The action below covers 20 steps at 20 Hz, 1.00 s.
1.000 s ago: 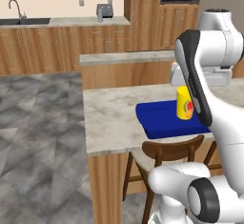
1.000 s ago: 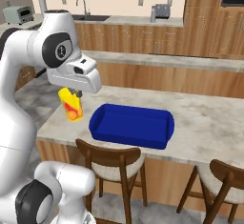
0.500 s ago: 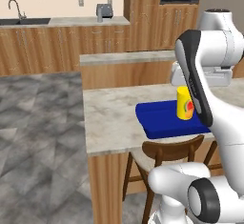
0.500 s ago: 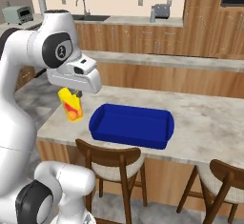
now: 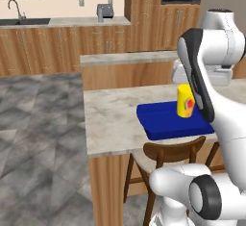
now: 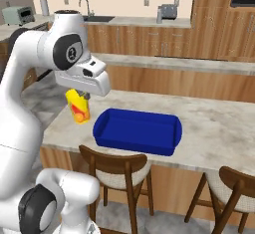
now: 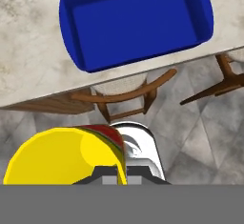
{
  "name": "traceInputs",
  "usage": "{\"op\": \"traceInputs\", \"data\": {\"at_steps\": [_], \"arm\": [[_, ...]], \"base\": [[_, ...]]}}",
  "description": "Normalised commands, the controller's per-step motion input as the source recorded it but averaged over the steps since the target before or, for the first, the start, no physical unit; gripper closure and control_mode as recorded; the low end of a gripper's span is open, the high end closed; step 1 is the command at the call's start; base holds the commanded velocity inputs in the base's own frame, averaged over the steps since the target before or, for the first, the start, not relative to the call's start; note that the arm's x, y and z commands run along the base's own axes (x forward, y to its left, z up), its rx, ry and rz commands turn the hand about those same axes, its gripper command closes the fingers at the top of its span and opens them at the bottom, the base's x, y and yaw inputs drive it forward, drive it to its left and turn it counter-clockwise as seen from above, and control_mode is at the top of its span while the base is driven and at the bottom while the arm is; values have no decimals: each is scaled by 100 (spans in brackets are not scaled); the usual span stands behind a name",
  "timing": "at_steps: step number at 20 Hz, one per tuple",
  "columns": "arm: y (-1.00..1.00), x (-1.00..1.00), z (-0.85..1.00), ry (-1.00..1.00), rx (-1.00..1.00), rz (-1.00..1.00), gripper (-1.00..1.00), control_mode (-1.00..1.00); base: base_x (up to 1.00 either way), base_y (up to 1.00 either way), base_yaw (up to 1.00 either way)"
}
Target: There is a tray on the dining counter. Grab the cup, mug, and pitcher and place them on the tray. The pitcher may be placed next to the tray if it cannot fit the tray.
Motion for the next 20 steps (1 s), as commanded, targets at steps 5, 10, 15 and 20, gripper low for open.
{"op": "traceInputs", "data": {"at_steps": [5,10,15,20], "arm": [[-25,62,-17,0,3,0,100,-100],[-25,53,-35,0,1,0,100,-100],[-9,55,-42,0,0,0,100,-100],[0,47,-45,0,0,0,100,-100]], "base": [[0,0,0],[0,0,0],[0,0,0],[0,0,0]]}}
